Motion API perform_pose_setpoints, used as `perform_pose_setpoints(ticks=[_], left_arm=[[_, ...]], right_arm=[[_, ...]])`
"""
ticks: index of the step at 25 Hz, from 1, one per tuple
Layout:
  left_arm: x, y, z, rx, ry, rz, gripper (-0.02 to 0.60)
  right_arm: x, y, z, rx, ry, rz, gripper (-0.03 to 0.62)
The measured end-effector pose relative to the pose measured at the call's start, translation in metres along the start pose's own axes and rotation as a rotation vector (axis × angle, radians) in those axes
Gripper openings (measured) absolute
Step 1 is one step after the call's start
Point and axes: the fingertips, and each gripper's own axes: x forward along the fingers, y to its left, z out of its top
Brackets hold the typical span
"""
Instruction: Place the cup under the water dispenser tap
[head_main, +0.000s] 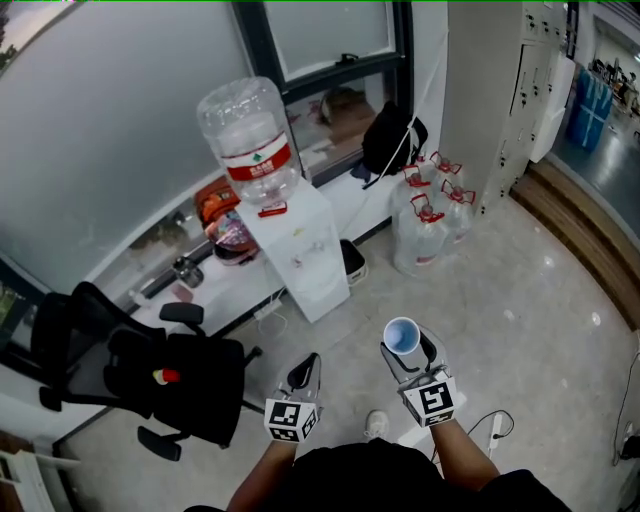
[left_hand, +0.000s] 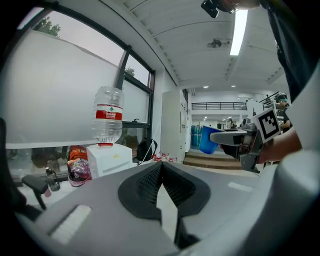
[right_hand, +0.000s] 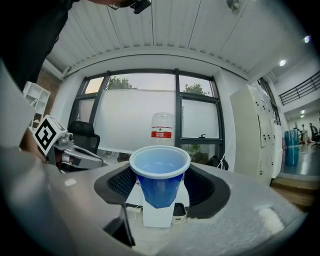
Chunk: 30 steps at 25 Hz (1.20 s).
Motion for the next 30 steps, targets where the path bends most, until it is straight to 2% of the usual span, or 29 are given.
perform_pose_setpoints(ticks=[5, 14, 30], left_arm=[[0.0, 0.007, -0.004, -0.021, 0.016, 0.083, 0.017], [0.013, 0.036, -0.008, -0.065, 0.016, 0.114, 0.017], [0.05, 0.169, -0.004, -0.097, -0.001, 0.155, 0.017]], right_arm=[[0.015, -0.009, -0.006, -0.005, 0.015, 0.07, 0.298], [0.059, 0.002, -0.015, 0.02, 0.034, 0.122, 0.298], [0.202, 0.043, -0.008, -0.038, 0.062, 0.176, 0.298]])
